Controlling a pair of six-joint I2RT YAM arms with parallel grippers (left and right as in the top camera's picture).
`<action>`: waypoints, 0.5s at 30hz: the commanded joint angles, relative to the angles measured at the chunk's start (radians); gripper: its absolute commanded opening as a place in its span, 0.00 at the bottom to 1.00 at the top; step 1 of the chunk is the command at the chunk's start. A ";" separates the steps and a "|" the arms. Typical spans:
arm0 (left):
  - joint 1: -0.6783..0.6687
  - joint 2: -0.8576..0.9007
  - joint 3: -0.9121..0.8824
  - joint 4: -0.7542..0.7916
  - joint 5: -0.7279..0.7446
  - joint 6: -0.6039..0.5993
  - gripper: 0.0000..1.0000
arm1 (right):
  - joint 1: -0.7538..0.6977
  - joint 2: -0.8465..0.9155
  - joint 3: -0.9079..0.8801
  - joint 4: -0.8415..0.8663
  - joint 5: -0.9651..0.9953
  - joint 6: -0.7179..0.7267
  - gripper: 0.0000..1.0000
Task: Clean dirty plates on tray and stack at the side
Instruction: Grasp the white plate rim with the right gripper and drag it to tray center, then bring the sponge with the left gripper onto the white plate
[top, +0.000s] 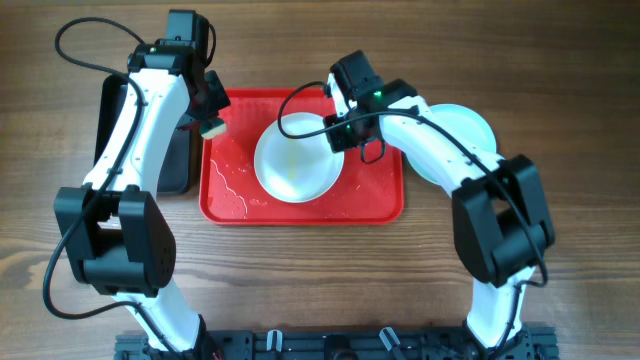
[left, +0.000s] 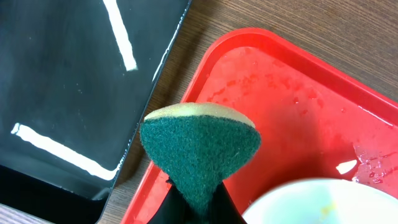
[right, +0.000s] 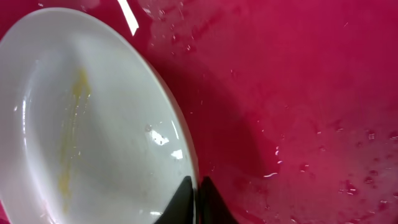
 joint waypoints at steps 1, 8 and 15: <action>0.004 -0.007 0.003 0.002 0.006 -0.013 0.04 | -0.020 0.021 0.000 0.010 -0.074 0.023 0.21; 0.004 -0.007 0.003 -0.010 0.010 -0.013 0.04 | -0.050 0.062 -0.002 -0.002 -0.192 0.139 0.29; 0.004 -0.007 0.003 -0.023 0.010 0.037 0.04 | -0.050 0.116 -0.032 -0.059 -0.291 0.236 0.28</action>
